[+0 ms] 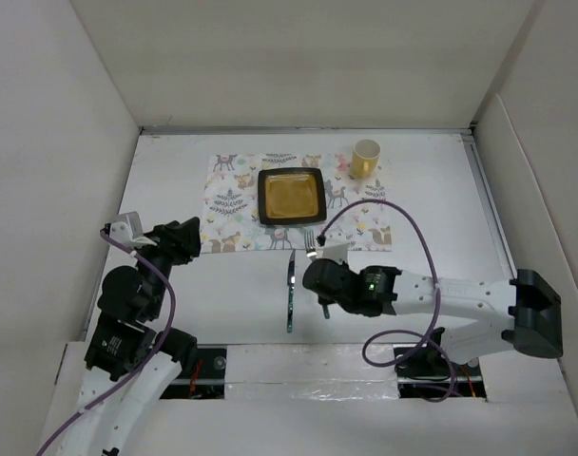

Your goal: Set the dinner table for one person

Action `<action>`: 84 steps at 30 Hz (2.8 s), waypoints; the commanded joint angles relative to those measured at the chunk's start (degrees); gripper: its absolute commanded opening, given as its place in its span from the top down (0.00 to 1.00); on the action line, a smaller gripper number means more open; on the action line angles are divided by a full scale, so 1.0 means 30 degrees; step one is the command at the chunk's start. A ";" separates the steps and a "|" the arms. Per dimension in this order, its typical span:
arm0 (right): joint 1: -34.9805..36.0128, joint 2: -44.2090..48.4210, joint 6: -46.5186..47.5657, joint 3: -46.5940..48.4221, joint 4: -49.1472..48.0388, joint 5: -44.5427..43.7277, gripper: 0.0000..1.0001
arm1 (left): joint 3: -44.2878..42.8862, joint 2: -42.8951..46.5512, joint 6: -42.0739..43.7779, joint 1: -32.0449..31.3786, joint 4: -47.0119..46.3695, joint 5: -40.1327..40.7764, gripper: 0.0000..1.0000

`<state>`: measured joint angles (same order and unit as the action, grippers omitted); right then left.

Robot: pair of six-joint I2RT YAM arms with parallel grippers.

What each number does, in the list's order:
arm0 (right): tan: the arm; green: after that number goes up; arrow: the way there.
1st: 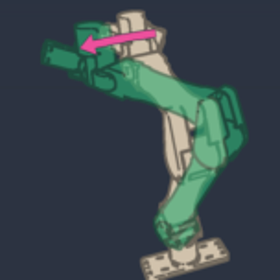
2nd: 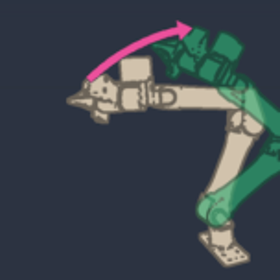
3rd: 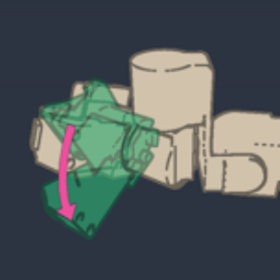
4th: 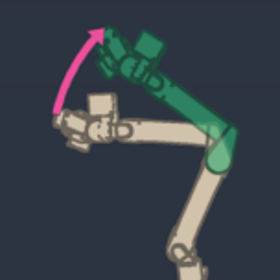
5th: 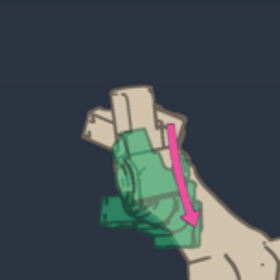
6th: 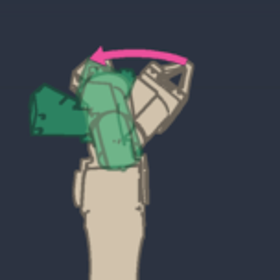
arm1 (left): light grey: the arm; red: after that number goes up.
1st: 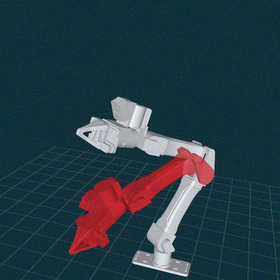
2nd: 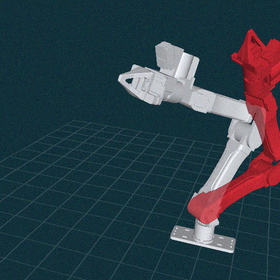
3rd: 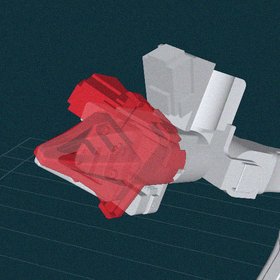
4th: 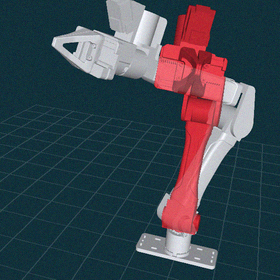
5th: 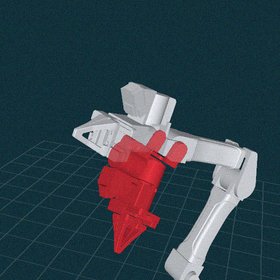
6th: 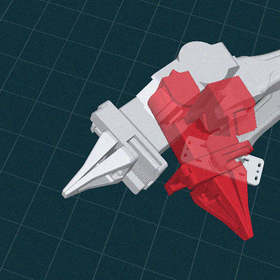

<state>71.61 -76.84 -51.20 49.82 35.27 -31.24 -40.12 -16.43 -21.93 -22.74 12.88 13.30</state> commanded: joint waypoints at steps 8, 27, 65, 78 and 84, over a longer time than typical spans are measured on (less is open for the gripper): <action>-0.3126 -0.6957 0.8069 1.1126 -0.7944 0.1294 1.00 | -0.0280 -0.0151 -0.1505 0.0081 -0.0281 0.1626 0.44; -0.6703 -2.3428 0.6580 3.0265 -0.3788 0.5579 1.00 | -0.0280 -0.0823 -0.1449 0.0081 -0.0281 0.1339 0.41; -0.5769 -1.1232 0.5432 1.2774 -1.3831 0.5498 1.00 | -0.0309 -0.0824 -0.1273 0.0081 -0.0222 0.1016 0.41; 0.1610 -0.6726 0.2162 0.3429 -0.4819 0.0167 0.45 | -0.0338 -0.0706 -0.0775 0.0081 -0.0428 0.0078 1.00; 0.1881 -0.7786 0.0339 0.3783 -0.3495 -0.0806 0.47 | -0.0221 -0.0677 -0.0745 0.0081 -0.0428 0.0020 0.82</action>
<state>77.60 -100.99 -45.28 59.35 20.71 -28.14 -40.12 -18.52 -24.88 -22.74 13.98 13.85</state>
